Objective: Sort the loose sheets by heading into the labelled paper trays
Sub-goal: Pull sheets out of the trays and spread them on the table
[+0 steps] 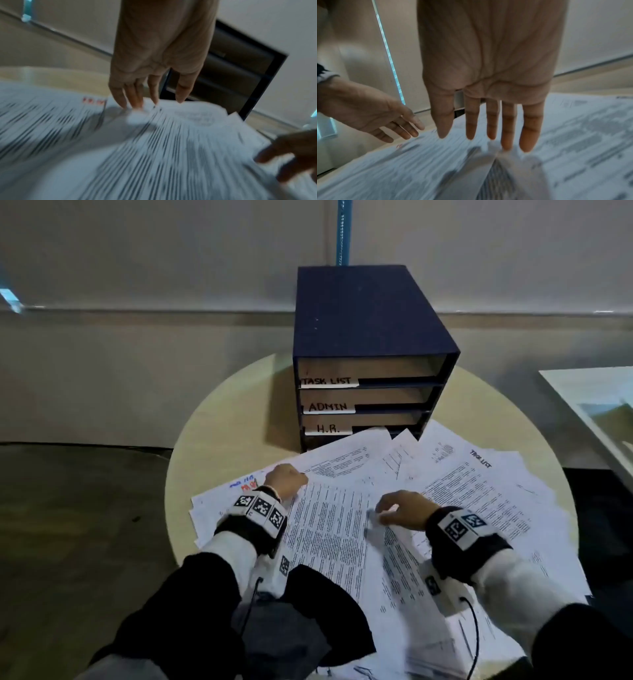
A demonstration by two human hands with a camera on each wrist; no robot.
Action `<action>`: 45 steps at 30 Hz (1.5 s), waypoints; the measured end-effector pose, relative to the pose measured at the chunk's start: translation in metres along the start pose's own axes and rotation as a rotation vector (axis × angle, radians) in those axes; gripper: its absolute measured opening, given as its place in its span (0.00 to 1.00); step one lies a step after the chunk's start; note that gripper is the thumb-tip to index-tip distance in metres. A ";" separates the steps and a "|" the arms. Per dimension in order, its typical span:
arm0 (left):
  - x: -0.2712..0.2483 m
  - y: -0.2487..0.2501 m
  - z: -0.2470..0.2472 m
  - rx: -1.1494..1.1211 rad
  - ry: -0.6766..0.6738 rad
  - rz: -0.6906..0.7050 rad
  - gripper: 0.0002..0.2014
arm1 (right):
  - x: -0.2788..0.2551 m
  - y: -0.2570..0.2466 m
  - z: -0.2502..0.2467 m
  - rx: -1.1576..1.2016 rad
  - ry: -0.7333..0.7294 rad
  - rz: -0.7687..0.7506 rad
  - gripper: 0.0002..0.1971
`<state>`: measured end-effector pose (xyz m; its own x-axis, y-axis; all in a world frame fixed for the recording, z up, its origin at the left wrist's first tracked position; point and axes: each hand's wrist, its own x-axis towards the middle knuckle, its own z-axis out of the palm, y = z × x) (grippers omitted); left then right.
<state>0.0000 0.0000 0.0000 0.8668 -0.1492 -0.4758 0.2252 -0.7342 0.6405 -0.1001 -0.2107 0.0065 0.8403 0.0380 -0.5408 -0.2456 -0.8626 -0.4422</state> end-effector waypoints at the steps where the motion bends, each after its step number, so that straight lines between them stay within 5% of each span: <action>1: 0.002 -0.007 0.005 0.100 -0.018 -0.054 0.11 | 0.006 -0.001 0.010 -0.009 -0.005 0.014 0.16; 4: -0.001 -0.027 0.022 0.235 0.006 -0.259 0.38 | 0.014 -0.009 0.034 -0.064 0.044 0.033 0.22; 7: -0.008 -0.033 0.035 0.252 0.051 -0.256 0.46 | 0.020 -0.010 0.045 -0.088 0.094 0.092 0.32; 13: 0.002 -0.039 0.029 0.291 0.176 -0.216 0.32 | 0.028 -0.006 0.042 -0.121 0.121 0.129 0.49; 16: 0.021 -0.041 0.021 -0.038 0.162 -0.081 0.18 | 0.040 -0.002 0.035 -0.203 0.117 0.107 0.55; 21: 0.030 -0.028 0.017 -0.319 0.059 0.083 0.14 | 0.062 0.001 0.030 -0.135 0.231 0.145 0.41; 25: 0.033 -0.023 0.021 -0.413 0.112 0.169 0.13 | 0.076 0.010 0.022 -0.052 0.282 0.082 0.24; 31: 0.029 -0.010 0.021 -0.573 0.205 0.273 0.14 | 0.063 0.031 0.003 0.615 0.705 0.025 0.31; 37: 0.020 0.006 0.024 -0.762 0.257 0.253 0.06 | 0.041 0.051 0.008 0.905 0.522 -0.055 0.03; 41: 0.015 0.007 0.033 -0.782 0.264 0.251 0.08 | 0.039 0.067 0.018 0.856 0.596 -0.041 0.11; 45: 0.016 -0.005 0.048 -0.717 0.121 0.168 0.09 | 0.041 0.082 0.019 0.805 0.614 0.067 0.08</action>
<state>-0.0079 -0.0307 -0.0395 0.9487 -0.1164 -0.2939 0.2846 -0.0899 0.9544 -0.0946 -0.2707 -0.0659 0.8602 -0.4593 -0.2215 -0.3638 -0.2483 -0.8978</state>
